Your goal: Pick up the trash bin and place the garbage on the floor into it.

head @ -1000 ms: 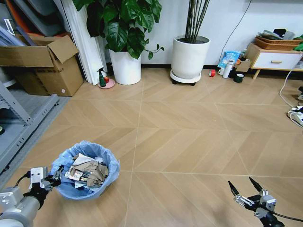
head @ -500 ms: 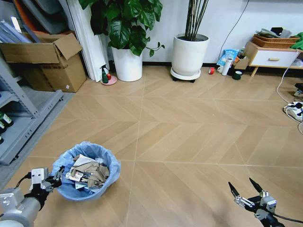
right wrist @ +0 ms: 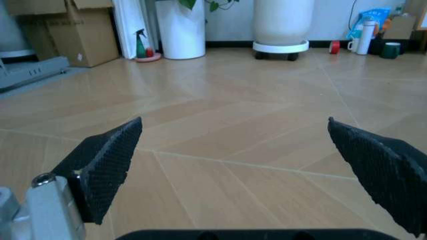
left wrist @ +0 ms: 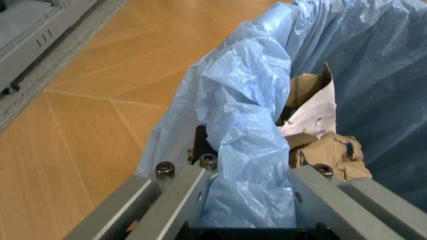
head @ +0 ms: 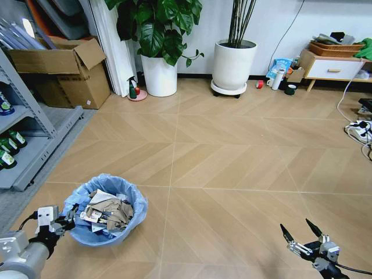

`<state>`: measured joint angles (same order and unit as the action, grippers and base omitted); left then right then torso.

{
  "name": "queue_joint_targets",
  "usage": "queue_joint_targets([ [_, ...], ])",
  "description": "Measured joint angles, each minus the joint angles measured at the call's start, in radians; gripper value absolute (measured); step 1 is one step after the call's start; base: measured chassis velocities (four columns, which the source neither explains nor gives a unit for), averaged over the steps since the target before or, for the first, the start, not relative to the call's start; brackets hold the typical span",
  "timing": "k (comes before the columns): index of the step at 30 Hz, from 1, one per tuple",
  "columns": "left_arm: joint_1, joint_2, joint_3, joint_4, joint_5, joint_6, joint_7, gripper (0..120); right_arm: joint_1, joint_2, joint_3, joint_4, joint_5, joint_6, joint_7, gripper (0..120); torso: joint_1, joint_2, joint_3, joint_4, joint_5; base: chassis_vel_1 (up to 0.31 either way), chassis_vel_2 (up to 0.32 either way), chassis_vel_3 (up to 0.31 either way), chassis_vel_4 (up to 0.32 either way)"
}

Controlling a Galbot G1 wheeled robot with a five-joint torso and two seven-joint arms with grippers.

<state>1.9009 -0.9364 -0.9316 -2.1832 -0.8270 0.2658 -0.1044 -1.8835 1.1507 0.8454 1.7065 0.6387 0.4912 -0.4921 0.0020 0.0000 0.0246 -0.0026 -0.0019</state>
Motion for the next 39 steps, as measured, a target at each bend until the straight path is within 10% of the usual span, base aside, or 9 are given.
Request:
queue_joint_targets([
  [26, -0.019, -0.014, 0.044, 0.016, 0.020, -0.002, -0.006, 1, -0.013, 0.010, 0.014, -0.002, 0.031, 0.026, -0.042, 100, 0.000, 0.000, 0.000, -0.0001, 0.0003, 0.087, -0.067, -0.086, 0.066],
  [39, -0.288, 0.098, 0.232, 0.218, -0.035, 0.013, -0.063, 1, -0.024, 0.009, 0.043, 0.000, 0.037, 0.007, -0.055, 100, 0.000, 0.000, 0.000, 0.0006, 0.0002, 0.000, 0.000, 0.000, 0.000],
])
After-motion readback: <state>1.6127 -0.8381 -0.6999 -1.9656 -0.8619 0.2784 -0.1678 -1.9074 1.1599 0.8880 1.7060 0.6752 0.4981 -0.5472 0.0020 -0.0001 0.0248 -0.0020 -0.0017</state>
